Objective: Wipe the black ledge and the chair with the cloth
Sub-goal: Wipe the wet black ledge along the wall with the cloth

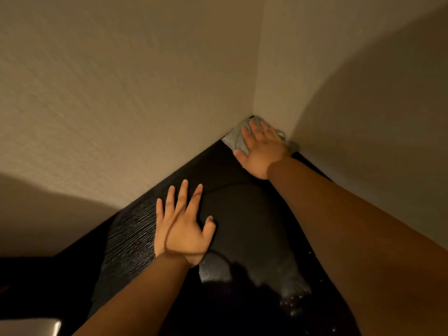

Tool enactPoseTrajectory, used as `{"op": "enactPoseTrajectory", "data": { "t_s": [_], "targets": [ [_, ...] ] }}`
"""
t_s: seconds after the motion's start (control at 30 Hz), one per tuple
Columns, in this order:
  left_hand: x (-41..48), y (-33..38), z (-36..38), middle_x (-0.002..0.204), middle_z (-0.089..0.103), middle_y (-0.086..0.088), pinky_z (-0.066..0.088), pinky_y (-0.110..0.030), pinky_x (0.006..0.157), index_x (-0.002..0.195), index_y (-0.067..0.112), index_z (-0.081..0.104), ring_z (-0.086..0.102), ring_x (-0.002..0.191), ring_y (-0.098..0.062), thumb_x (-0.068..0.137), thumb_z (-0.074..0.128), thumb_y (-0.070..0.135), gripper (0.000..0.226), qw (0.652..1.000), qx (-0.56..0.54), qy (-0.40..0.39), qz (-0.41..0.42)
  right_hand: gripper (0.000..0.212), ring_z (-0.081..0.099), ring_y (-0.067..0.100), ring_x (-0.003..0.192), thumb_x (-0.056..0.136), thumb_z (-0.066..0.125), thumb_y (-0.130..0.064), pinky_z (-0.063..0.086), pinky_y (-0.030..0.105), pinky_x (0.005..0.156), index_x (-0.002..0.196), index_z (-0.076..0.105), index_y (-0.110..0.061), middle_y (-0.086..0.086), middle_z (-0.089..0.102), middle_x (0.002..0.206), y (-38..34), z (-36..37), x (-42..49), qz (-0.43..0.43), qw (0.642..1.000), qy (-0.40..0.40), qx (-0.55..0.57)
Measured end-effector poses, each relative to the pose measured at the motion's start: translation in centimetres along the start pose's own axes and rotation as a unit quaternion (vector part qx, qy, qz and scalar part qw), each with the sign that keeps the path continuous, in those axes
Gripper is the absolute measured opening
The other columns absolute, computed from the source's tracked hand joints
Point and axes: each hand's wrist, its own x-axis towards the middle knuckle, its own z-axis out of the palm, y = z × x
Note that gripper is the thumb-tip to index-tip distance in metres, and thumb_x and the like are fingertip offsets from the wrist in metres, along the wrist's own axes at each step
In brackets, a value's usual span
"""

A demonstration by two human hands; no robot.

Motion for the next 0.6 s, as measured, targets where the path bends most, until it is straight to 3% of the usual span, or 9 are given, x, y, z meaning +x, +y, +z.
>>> {"op": "enactPoseTrajectory", "data": {
  "t_s": [0.1, 0.2, 0.27, 0.43, 0.6],
  "targets": [
    [0.1, 0.2, -0.2, 0.176, 0.0, 0.005, -0.004, -0.051, 0.13, 0.165, 0.042, 0.011, -0.01, 0.161, -0.024, 0.093, 0.037, 0.065, 0.08, 1.0, 0.002, -0.004, -0.003, 0.079, -0.014, 0.025, 0.156, 0.102, 0.015, -0.065, -0.01, 0.04, 0.126, 0.163, -0.007, -0.02, 0.004, -0.015, 0.171, -0.1, 0.1, -1.4, -0.004, 1.0, -0.019, 0.009],
    [0.0, 0.2, -0.4, 0.176, -0.001, 0.006, -0.006, -0.05, 0.129, 0.166, 0.041, 0.009, -0.013, 0.161, -0.022, 0.093, 0.035, 0.065, 0.08, 1.0, -0.004, -0.008, 0.001, 0.085, 0.0, 0.029, 0.157, 0.097, 0.021, -0.068, 0.001, 0.042, 0.128, 0.164, 0.009, -0.017, 0.005, 0.004, 0.172, 1.0, 1.9, -5.7, -0.027, 0.999, 0.034, 0.009],
    [0.0, 0.2, -0.4, 0.176, -0.001, 0.007, -0.006, -0.05, 0.129, 0.166, 0.041, 0.009, -0.014, 0.161, -0.022, 0.094, 0.035, 0.064, 0.08, 1.0, -0.002, -0.006, -0.001, 0.093, 0.004, 0.029, 0.157, 0.089, 0.013, -0.073, 0.006, 0.044, 0.128, 0.164, 0.014, -0.017, 0.005, 0.009, 0.171, 1.6, 2.2, -6.1, -0.016, 0.999, 0.032, 0.009],
    [-0.1, 0.2, -0.5, 0.176, -0.001, 0.007, -0.006, -0.05, 0.13, 0.166, 0.041, 0.009, -0.013, 0.161, -0.022, 0.093, 0.035, 0.064, 0.081, 1.0, -0.002, -0.005, -0.002, 0.081, -0.013, 0.023, 0.157, 0.102, 0.015, -0.065, -0.007, 0.039, 0.127, 0.163, -0.007, -0.017, 0.004, -0.016, 0.17, 0.0, 0.2, 0.4, 0.026, 0.999, -0.003, 0.026],
    [-0.2, 0.3, -0.4, 0.176, 0.002, 0.005, -0.004, -0.051, 0.13, 0.165, 0.041, 0.013, -0.009, 0.161, -0.023, 0.093, 0.038, 0.064, 0.08, 1.0, -0.008, 0.0, 0.0, 0.078, -0.014, 0.023, 0.156, 0.104, 0.018, -0.062, -0.012, 0.037, 0.126, 0.164, -0.005, -0.018, 0.002, -0.014, 0.171, -0.5, 0.5, -1.5, 0.015, 1.0, -0.013, 0.02]
  ]
}}
